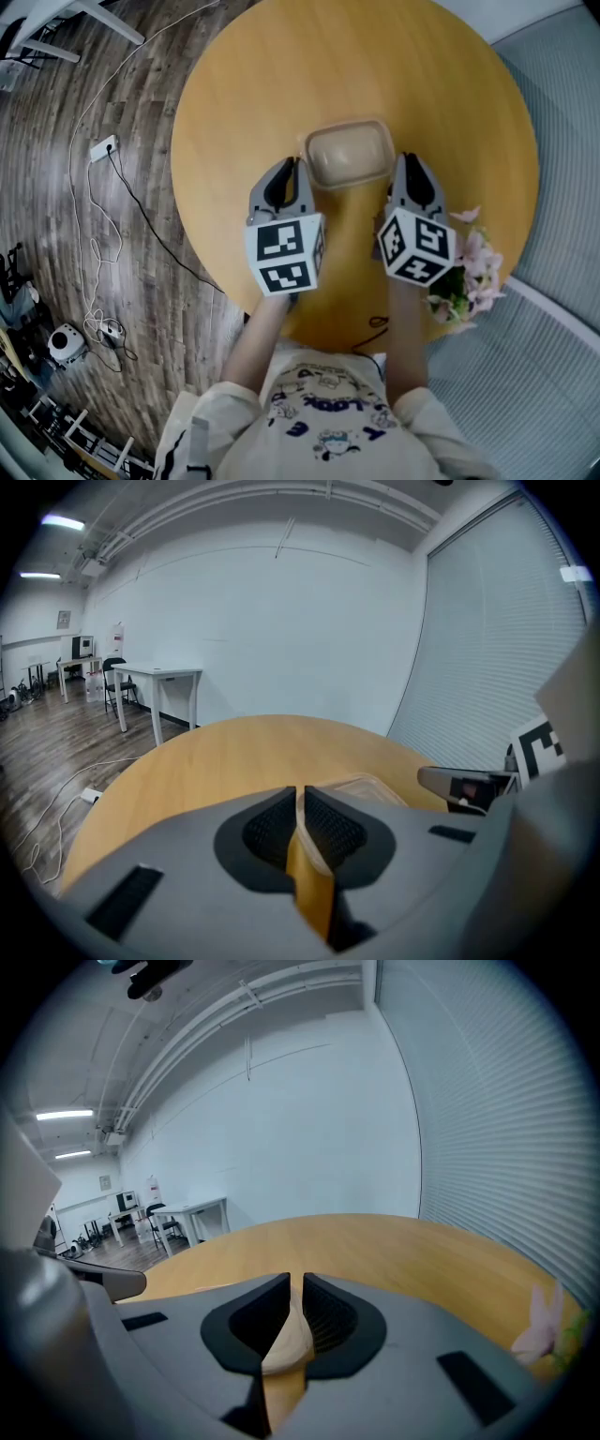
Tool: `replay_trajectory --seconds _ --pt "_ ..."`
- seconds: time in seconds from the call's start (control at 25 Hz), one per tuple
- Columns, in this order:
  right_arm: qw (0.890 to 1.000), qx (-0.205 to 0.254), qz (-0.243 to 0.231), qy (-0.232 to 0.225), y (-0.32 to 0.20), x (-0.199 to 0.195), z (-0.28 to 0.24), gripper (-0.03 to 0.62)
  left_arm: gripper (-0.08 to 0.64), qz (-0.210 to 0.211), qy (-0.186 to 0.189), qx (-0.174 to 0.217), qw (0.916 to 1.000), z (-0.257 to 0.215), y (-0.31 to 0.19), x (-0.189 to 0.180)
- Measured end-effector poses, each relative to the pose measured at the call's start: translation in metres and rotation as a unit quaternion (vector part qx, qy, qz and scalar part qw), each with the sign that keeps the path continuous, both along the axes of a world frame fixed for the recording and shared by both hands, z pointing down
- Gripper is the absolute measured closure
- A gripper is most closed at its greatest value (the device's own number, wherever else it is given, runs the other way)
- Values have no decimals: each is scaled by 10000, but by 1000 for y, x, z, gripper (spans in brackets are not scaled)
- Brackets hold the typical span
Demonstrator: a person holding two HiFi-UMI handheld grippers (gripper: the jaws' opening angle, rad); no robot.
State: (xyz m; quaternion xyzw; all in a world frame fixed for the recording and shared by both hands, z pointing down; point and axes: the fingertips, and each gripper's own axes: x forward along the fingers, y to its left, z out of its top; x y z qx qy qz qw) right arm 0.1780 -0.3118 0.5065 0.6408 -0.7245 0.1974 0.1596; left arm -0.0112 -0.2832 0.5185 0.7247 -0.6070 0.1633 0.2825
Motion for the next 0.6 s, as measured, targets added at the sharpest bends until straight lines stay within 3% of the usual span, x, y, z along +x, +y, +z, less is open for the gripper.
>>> replay_trajectory --seconds 0.6 --pt "9990 -430 -77 -101 -10 4 43 551 508 -101 84 -486 9987 41 -5 9"
